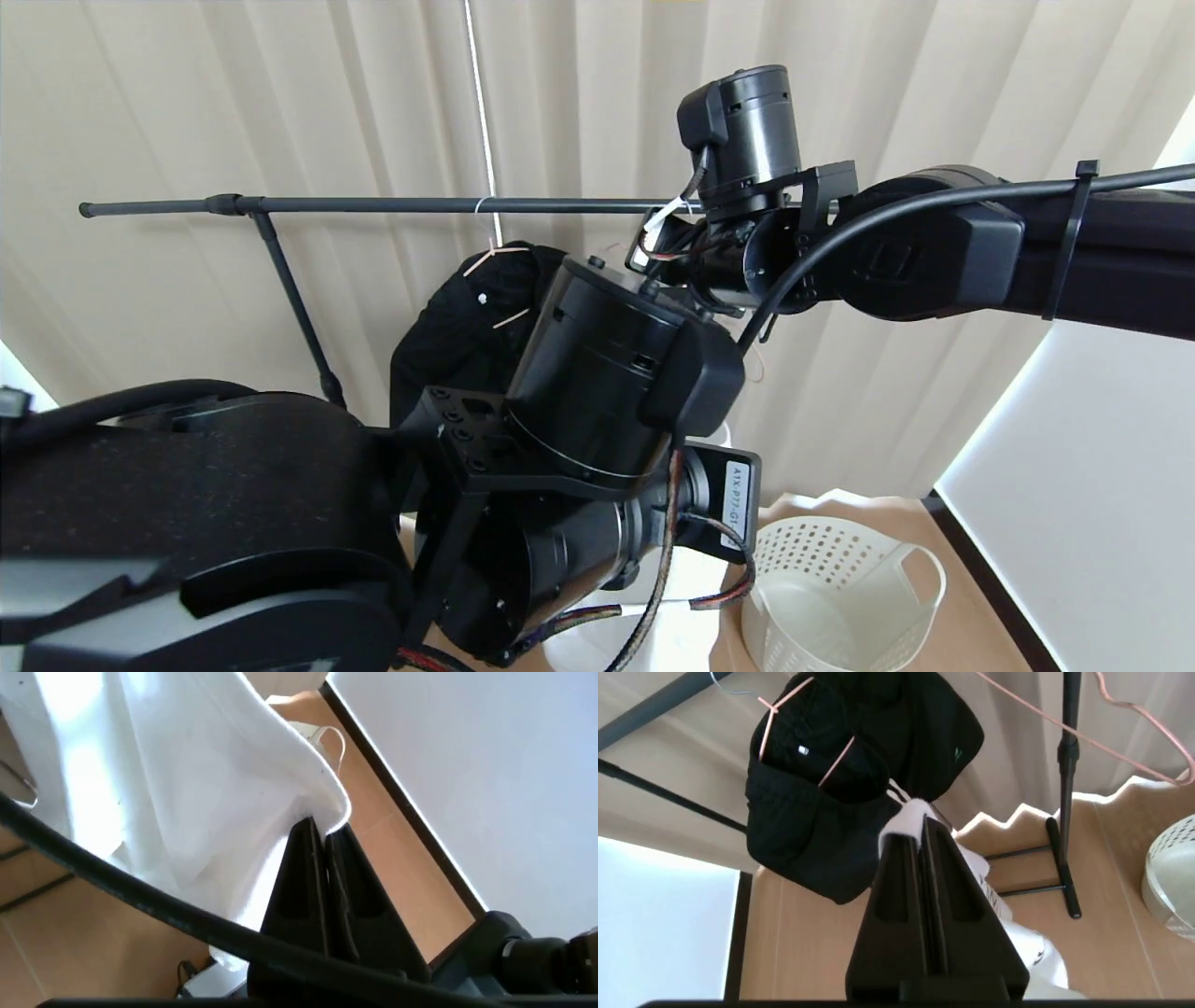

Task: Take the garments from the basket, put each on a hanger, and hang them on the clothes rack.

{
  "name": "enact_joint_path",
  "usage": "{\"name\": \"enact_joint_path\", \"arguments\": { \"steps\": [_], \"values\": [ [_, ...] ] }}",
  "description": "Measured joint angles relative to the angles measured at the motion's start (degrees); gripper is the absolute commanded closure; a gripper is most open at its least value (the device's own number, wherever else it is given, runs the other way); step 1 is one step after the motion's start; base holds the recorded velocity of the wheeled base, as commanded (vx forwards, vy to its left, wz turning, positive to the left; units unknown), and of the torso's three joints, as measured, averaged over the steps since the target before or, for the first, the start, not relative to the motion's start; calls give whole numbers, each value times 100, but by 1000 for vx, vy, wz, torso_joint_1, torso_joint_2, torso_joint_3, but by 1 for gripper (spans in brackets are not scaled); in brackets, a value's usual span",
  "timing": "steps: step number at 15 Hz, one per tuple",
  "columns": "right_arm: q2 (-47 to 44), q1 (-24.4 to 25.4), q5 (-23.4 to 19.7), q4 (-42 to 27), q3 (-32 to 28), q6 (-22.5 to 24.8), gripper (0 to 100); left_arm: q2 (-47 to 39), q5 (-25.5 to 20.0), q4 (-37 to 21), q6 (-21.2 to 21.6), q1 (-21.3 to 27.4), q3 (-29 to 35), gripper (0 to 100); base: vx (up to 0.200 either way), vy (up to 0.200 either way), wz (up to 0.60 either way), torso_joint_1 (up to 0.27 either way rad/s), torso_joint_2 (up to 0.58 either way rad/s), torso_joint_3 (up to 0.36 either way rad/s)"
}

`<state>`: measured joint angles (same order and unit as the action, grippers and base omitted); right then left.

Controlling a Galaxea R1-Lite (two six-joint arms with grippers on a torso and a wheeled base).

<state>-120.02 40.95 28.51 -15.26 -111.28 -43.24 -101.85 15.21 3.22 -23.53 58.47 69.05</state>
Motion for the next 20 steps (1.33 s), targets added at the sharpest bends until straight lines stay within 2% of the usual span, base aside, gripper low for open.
{"name": "enact_joint_path", "arguments": {
  "steps": [2, 4, 6, 8, 10, 13, 17, 20],
  "values": [
    [37, -126, 20, -12, 0, 24, 100, 130, 13, 0, 101, -148, -210, 100, 0, 0, 0, 0, 0, 0],
    [98, -322, 99, -30, 22, 202, 100, 369, 16, 12, 486, -434, -610, 100, 0, 0, 0, 0, 0, 0],
    [201, -507, 351, -33, 183, 553, 100, 602, 30, 41, 783, -869, -1051, 100, 0, 0, 0, 0, 0, 0],
    [349, -558, 564, -26, 496, 851, 100, 731, 85, 52, 867, -1382, -1200, 100, 0, 0, 0, 0, 0, 0],
    [568, -547, 808, -15, 902, 1191, 100, 717, 121, 69, 974, -1890, -935, 100, 0, 0, 0, 0, 0, 0],
    [963, -263, 986, -22, 1618, 1659, 100, 386, 249, 52, 996, -2305, -23, 100, 0, 0, 0, 0, 0, 0],
    [1384, 69, 1059, -33, 2255, 2077, 100, -201, 364, 55, 987, -2504, 1193, 100, 0, 0, 0, 0, 0, 0],
    [1488, 130, 1062, -30, 2470, 2253, 100, -429, 405, 55, 985, -2487, 1626, 100, 0, 0, 0, 0, 0, 0]
  ]
}}
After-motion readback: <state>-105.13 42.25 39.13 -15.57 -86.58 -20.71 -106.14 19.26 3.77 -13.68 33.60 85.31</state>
